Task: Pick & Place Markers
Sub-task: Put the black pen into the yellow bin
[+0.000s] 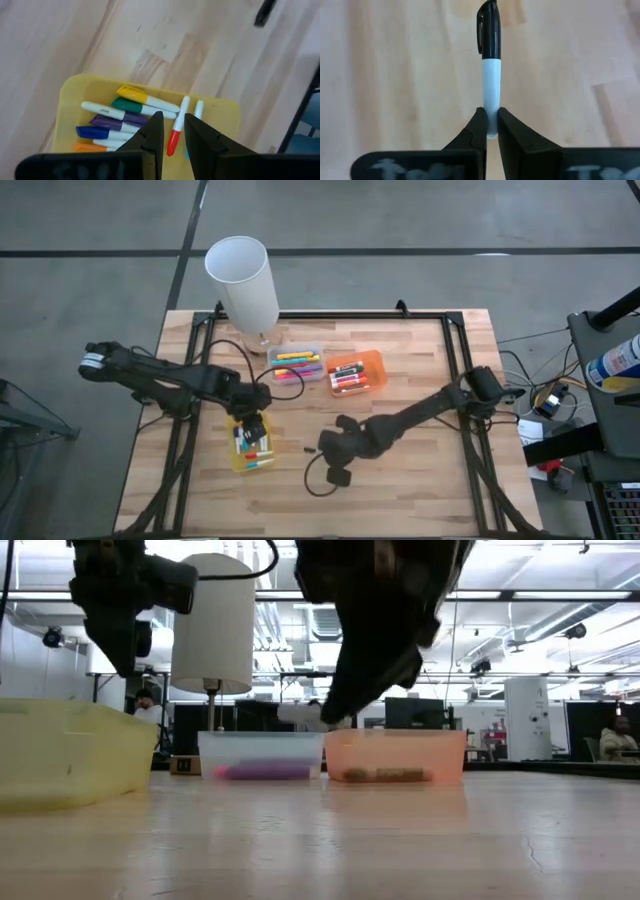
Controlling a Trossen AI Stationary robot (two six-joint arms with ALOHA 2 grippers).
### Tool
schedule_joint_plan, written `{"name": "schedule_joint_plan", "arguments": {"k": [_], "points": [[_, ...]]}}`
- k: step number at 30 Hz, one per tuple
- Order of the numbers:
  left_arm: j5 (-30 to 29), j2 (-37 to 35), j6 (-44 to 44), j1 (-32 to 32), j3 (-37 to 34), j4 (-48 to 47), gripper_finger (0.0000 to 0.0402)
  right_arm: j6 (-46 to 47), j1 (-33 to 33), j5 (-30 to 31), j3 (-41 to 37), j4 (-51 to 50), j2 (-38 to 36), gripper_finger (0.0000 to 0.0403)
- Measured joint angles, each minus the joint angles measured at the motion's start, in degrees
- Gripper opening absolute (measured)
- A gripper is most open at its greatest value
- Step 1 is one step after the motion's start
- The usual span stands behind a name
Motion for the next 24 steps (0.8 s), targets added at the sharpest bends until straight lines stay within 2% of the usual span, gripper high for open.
{"name": "schedule_joint_plan", "arguments": {"k": [4, 9, 13, 20, 24], "points": [[0.45, -0.48, 0.10, 0.00, 1.99, 0.05, 0.0069, -0.07, -1.09, -0.46, 3.23, -1.34, -0.78, 0.0017], [0.48, -1.83, 1.33, 0.00, 4.67, 1.37, 0.0069, -1.68, -1.71, 5.67, 8.37, -1.06, -2.71, 0.0017], [0.48, -4.11, 2.12, 0.00, 6.12, 5.44, 0.0069, -2.00, -2.11, 10.16, 12.25, -1.43, -2.90, 0.0017], [1.27, -9.40, 3.59, 0.00, 8.23, 12.82, 0.0069, -1.37, -3.07, 12.59, 16.66, -1.70, -3.11, 0.0015], [1.28, -12.20, 3.64, 0.00, 8.25, 19.36, 0.0069, -2.11, -3.10, 16.11, 19.64, -1.38, -3.11, 0.0015]]}}
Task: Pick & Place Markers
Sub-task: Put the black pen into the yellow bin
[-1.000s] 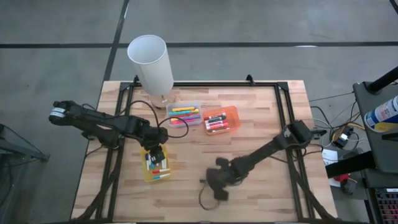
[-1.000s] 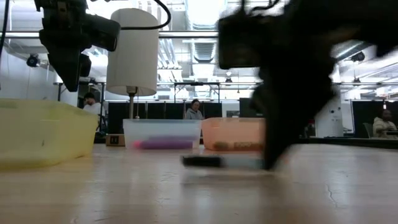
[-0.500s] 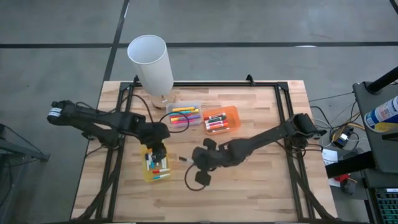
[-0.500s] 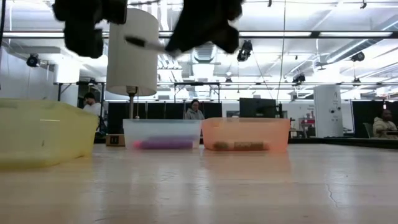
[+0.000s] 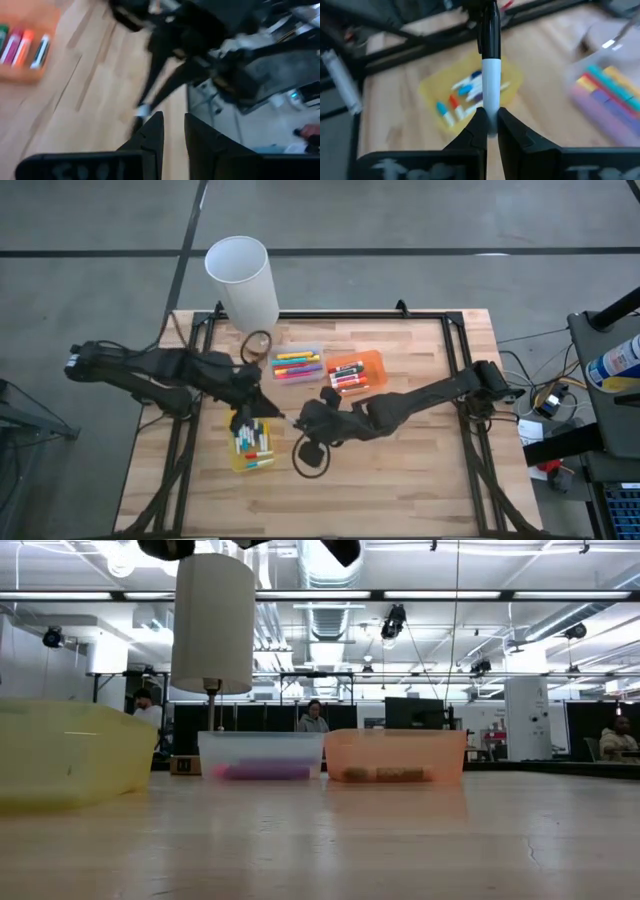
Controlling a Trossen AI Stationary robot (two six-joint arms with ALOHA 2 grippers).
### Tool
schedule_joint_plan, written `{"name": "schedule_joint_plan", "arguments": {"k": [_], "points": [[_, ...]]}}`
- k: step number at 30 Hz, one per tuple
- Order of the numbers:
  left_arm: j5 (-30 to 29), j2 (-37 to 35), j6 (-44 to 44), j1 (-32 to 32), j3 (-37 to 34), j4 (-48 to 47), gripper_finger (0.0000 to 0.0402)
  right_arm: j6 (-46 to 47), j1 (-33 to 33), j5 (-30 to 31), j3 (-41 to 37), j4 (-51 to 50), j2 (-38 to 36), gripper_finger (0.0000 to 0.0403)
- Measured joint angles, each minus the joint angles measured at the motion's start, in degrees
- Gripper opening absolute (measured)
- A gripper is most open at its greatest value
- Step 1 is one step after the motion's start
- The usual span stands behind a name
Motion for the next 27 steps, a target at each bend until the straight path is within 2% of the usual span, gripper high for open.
{"name": "schedule_joint_plan", "arguments": {"k": [3, 11, 16, 22, 27], "points": [[-0.02, -1.63, -0.06, 0.00, 0.00, 2.61, 0.0069, -0.95, -0.22, 2.68, 2.00, -0.18, 0.02, 0.0015], [0.20, -5.37, -0.08, 0.00, -0.04, 11.45, 0.0069, -2.25, -0.42, 3.95, 5.71, -0.43, 0.02, 0.0015], [0.26, -7.86, 3.46, 0.00, -0.04, 15.04, 0.0069, -2.16, -0.37, 9.47, 8.74, -1.72, 0.02, 0.0014], [0.28, -9.87, 5.84, 0.00, -0.48, 15.55, 0.0069, -5.05, -0.39, 18.14, 13.89, -2.94, 0.00, 0.0014], [-0.71, -9.52, 6.50, -0.02, -0.55, 14.44, 0.0069, -7.68, -0.35, 18.91, 17.09, -1.59, 0.00, 0.0014]]}}
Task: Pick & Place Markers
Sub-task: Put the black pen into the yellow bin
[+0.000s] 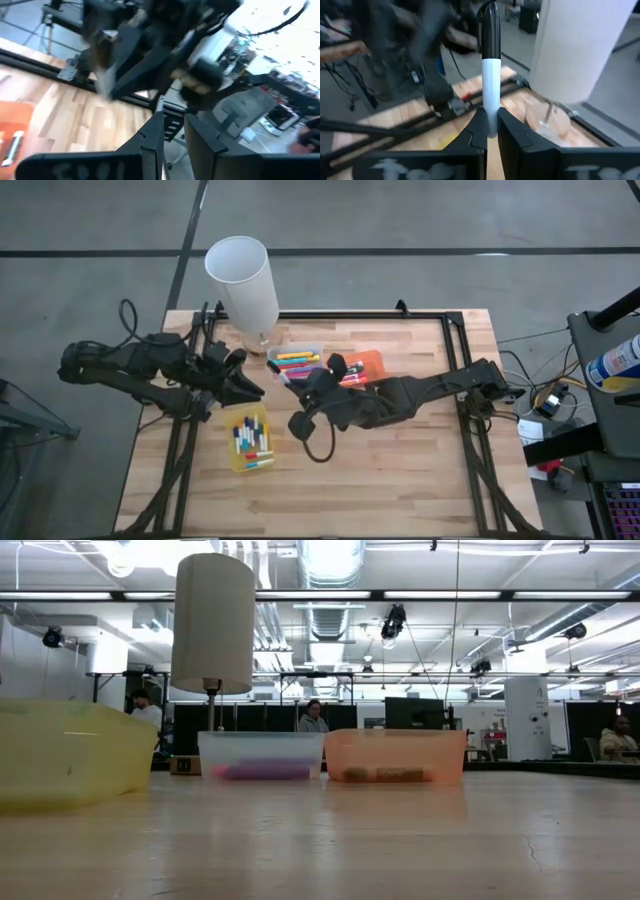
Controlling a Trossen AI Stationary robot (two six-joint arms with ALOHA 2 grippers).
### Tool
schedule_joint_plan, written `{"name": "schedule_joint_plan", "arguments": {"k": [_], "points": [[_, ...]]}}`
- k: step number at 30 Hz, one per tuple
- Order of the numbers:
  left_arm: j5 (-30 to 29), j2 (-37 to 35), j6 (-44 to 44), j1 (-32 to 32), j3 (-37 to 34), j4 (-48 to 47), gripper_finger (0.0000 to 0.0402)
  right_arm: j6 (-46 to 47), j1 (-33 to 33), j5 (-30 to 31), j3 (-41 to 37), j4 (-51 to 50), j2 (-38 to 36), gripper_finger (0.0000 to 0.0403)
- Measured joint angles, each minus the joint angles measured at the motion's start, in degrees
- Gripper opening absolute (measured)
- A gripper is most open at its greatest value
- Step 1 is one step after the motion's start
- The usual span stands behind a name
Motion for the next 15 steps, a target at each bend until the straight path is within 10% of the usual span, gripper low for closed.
{"name": "schedule_joint_plan", "arguments": {"k": [15], "points": [[-11.89, 0.82, 3.14, 0.02, -0.22, 3.32, 0.0069, -3.32, 0.27, -3.71, 0.48, 9.09, 0.13, 0.0014]]}}
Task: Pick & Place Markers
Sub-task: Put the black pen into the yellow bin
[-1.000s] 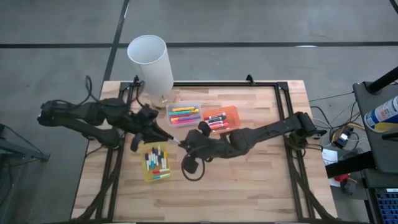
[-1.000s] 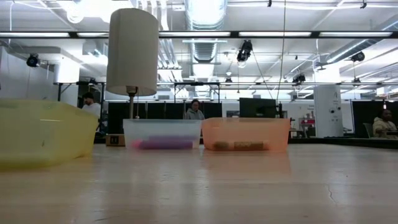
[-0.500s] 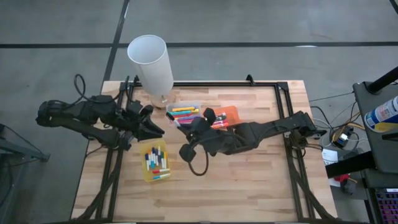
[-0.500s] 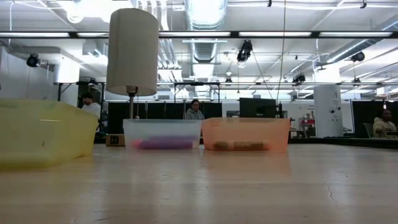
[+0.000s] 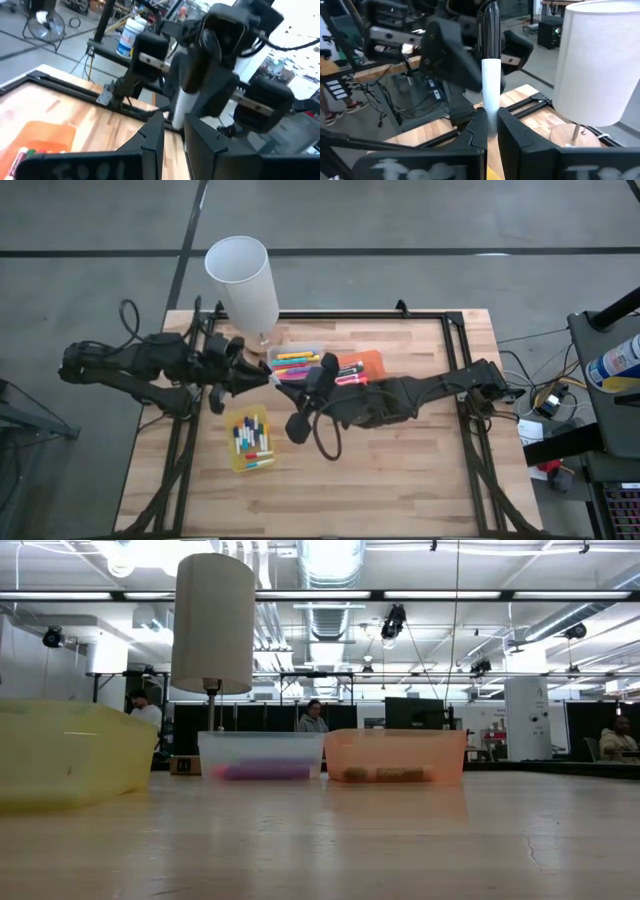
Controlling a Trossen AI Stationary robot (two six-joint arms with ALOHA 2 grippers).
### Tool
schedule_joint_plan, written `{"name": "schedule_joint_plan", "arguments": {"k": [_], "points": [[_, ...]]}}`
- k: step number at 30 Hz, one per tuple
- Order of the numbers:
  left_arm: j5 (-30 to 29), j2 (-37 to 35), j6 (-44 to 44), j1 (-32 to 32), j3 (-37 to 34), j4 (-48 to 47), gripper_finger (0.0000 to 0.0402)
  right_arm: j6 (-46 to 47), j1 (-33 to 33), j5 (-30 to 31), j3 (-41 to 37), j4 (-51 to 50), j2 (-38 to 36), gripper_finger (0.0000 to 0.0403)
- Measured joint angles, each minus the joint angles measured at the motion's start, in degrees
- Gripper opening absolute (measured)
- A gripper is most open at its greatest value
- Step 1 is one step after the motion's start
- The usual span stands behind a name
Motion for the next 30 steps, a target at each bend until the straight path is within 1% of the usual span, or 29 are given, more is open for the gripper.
{"name": "schedule_joint_plan", "arguments": {"k": [11, 15, 21, 28, 30], "points": [[-0.40, 1.57, 0.05, -0.02, 0.00, 4.39, 0.0069, 0.69, -0.15, -1.88, -0.05, -0.10, 0.23, 0.0007], [3.39, 2.69, -0.50, 0.02, 0.00, 5.02, 0.0069, 1.07, -0.16, -2.04, -0.11, -0.10, 0.24, 0.0002], [4.21, 3.37, -2.58, 0.02, 0.00, 5.59, 0.0069, 0.16, -0.14, -1.97, -0.13, -0.10, 0.24, 0.0004], [8.38, 4.60, -6.23, 0.02, 0.11, 5.14, 0.0069, -0.26, -0.23, -2.67, -0.02, 0.55, 0.26, 0.0006], [9.14, 4.67, -6.94, 0.02, 0.11, 4.74, 0.0069, -0.20, -0.40, -3.91, -0.02, 0.67, 0.26, 0.0006]]}}
